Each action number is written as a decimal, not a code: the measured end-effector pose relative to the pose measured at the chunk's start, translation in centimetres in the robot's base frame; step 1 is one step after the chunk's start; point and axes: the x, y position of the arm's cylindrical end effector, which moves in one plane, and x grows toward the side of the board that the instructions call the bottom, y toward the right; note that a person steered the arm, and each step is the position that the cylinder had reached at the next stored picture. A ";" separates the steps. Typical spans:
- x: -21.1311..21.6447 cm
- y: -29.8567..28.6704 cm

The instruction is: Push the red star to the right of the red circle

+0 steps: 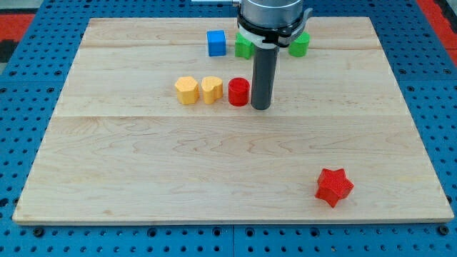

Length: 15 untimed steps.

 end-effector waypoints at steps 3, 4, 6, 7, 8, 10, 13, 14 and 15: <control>7.7 3.3; 13.6 2.1; 20.0 3.7; 19.7 7.5; 18.9 9.2; 14.0 9.3; 6.7 12.7; 3.5 12.8; 0.2 12.9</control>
